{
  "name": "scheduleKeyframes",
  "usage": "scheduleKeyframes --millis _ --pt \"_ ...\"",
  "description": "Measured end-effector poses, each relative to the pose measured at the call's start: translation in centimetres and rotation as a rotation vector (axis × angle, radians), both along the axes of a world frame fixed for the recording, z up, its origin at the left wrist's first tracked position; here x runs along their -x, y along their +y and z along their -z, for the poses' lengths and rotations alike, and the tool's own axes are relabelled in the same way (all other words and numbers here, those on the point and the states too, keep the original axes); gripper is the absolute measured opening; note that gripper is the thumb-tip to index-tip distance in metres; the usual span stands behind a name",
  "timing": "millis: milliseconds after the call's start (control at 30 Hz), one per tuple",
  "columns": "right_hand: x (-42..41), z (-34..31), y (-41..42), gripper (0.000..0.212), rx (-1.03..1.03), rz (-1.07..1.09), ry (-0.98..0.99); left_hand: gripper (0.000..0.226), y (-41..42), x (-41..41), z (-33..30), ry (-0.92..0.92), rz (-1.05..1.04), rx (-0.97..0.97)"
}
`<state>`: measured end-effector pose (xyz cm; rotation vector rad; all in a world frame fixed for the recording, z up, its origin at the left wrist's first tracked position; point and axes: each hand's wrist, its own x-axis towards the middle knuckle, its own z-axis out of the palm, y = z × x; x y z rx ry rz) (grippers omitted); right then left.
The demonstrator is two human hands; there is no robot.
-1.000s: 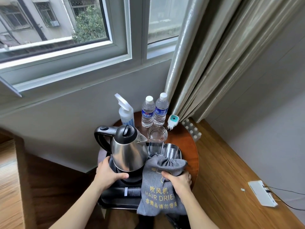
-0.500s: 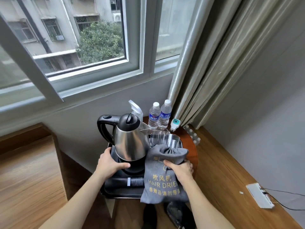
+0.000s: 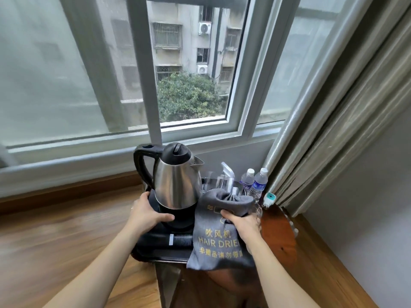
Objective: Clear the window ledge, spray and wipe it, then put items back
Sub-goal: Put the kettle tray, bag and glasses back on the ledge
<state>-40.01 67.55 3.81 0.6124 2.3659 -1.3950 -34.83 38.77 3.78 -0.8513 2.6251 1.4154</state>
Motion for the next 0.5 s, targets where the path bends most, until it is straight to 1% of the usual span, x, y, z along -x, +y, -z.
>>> scheduleKeyframes --millis 33,67,167,200,300,333,433,500 --pt "0.0 -0.5 -0.8 0.091 0.032 -0.025 -0.003 0.128 -0.7 -0.6 -0.3 0.007 -0.031 -0.004" --pt "-0.1 -1.0 -1.7 0.091 0.048 -0.058 0.005 0.128 -1.4 -1.3 -0.7 0.008 -0.062 0.0" --pt "0.1 -0.7 -4.7 0.137 0.006 -0.123 0.059 0.121 -3.0 -3.8 -1.4 0.024 -0.166 0.006" --pt "0.3 -0.5 -5.5 0.141 0.01 -0.16 0.052 0.118 -3.6 -4.6 -1.4 0.028 -0.203 0.018" --pt "-0.2 -1.9 -8.3 0.123 -0.024 -0.271 0.03 0.113 -5.4 -7.7 -1.8 0.049 -0.301 -0.023" --pt "-0.5 -2.1 -9.4 0.122 -0.026 -0.302 0.015 0.116 -6.1 -8.9 -1.8 0.052 -0.33 -0.022" --pt "-1.4 -2.4 -13.2 0.135 -0.027 -0.414 0.035 0.135 -8.5 -12.7 -1.9 0.068 -0.447 -0.03" --pt "-2.4 -2.4 -16.2 0.13 -0.024 -0.48 0.027 0.141 -11.7 -15.4 0.4 0.087 -0.515 -0.044"
